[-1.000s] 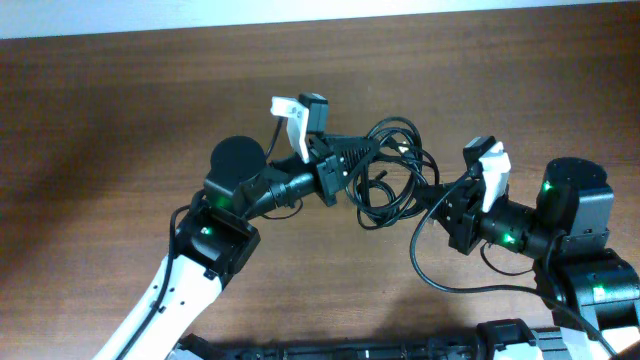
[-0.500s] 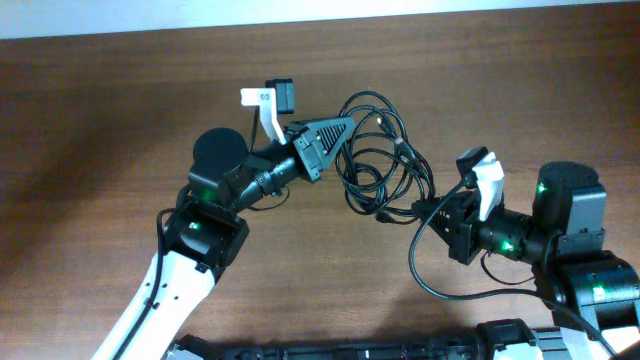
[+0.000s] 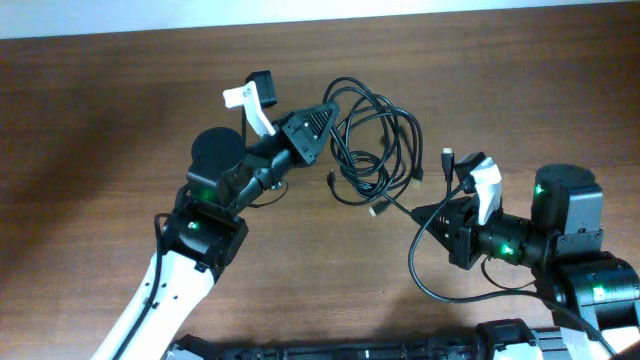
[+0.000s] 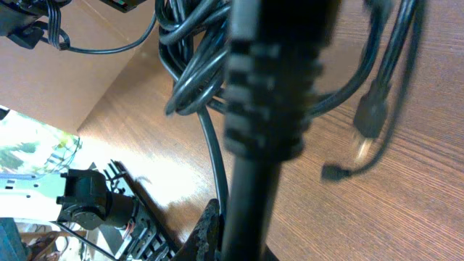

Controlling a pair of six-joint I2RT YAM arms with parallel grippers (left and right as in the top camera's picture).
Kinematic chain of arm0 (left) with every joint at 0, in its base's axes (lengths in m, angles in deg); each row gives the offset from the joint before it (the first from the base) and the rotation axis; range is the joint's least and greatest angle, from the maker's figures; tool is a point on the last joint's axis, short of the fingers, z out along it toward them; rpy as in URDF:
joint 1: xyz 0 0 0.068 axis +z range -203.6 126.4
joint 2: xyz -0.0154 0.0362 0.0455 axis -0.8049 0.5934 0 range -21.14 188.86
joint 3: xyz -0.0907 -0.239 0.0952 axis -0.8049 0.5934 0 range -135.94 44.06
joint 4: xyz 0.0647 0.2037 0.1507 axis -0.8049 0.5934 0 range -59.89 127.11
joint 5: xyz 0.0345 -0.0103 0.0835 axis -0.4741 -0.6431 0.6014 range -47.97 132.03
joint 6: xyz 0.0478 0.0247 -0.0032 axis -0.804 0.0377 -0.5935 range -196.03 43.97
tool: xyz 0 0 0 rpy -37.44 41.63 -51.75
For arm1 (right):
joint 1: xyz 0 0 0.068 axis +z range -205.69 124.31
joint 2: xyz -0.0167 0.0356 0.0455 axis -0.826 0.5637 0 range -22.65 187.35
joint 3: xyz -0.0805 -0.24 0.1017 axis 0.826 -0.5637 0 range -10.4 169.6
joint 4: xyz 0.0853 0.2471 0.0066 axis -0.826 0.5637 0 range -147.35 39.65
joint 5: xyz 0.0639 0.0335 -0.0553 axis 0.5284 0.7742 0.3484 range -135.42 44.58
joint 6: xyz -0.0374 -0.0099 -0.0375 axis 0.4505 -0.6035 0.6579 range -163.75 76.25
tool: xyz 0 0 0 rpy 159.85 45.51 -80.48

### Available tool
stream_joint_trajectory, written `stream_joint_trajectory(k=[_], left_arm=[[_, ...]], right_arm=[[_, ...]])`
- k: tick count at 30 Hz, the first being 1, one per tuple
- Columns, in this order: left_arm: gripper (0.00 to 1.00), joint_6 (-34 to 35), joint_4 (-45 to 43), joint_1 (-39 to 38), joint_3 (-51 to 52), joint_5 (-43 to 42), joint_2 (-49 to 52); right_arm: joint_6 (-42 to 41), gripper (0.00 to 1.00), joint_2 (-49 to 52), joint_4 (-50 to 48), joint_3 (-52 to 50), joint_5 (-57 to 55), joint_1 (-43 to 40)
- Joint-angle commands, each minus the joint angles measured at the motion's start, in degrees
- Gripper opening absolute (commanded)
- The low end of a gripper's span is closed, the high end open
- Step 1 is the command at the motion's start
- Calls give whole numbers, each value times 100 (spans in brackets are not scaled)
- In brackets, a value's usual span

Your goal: Untangle cables

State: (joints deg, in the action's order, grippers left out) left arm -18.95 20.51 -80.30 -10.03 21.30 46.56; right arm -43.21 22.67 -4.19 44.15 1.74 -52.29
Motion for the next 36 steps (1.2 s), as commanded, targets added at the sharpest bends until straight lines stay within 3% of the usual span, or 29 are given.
stream_joint_trajectory(k=[1, 4, 6, 8, 10, 19, 24, 27, 36], left_arm=[[0, 81, -103, 127, -98, 769, -116], [0, 72, -101, 127, -98, 695, -116], [0, -103, -101, 125, -98, 538, -116], [0, -302, -98, 127, -98, 428, -116], [0, -560, -101, 127, -98, 260, -116], [0, -2570, -101, 125, -98, -1598, -116], [0, -3781, -101, 125, -98, -3254, -116], [0, -4166, -94, 125, -98, -3832, -116], [0, -4398, 254, 120, -98, -3899, -116]], right_arm=[[118, 4, -28, 162, 87, 63, -4], [118, 5, -26, 195, 87, -120, -4], [118, 39, -26, 197, 87, -380, -4], [116, 60, -26, 197, 87, -457, -4], [118, 70, -26, 195, 87, -457, -4], [192, 74, -28, -11, 87, -577, -4], [1338, 74, -28, -282, 87, -540, -4], [1904, 74, -28, -608, 87, -540, -4], [2177, 74, -28, -1528, 87, -540, -4]])
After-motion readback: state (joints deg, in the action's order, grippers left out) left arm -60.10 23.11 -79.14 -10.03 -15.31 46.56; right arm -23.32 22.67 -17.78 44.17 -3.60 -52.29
